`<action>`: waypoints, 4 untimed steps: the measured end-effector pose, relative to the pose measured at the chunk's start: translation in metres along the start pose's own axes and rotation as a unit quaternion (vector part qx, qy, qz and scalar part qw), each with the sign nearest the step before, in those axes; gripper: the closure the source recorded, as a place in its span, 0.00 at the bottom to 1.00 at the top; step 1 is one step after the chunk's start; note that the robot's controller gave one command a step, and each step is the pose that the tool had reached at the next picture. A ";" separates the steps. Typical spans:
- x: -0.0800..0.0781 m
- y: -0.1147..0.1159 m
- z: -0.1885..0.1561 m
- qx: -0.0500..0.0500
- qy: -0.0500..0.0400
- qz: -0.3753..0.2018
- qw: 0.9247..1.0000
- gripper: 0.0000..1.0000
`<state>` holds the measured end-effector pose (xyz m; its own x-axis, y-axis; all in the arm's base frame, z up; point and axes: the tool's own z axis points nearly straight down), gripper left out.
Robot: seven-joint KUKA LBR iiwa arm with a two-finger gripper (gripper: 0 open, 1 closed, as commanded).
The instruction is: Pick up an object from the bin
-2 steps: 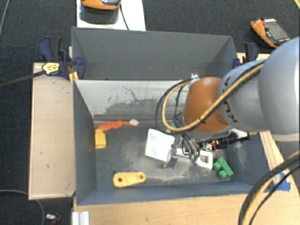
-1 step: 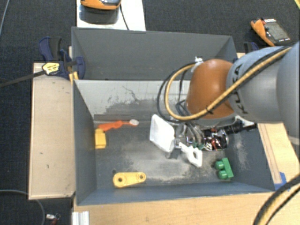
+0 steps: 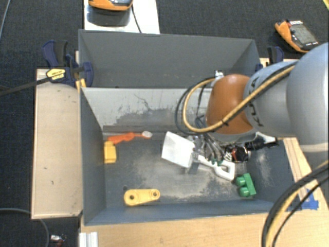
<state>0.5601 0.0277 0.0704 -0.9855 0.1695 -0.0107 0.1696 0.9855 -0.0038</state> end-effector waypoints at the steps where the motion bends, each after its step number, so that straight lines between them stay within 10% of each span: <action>1: 0.000 0.000 0.000 0.000 0.000 0.000 1.000 1.00; 3: -0.002 -0.005 -0.138 0.001 0.004 -0.013 1.000 1.00; 4: -0.010 -0.021 -0.073 0.000 0.000 0.040 0.999 1.00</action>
Offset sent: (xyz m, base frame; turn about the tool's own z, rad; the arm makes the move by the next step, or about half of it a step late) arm -0.0056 0.0059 0.1916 0.0331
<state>0.5659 0.0058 0.1437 -0.9687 0.2478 -0.0106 0.2479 0.9688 -0.0022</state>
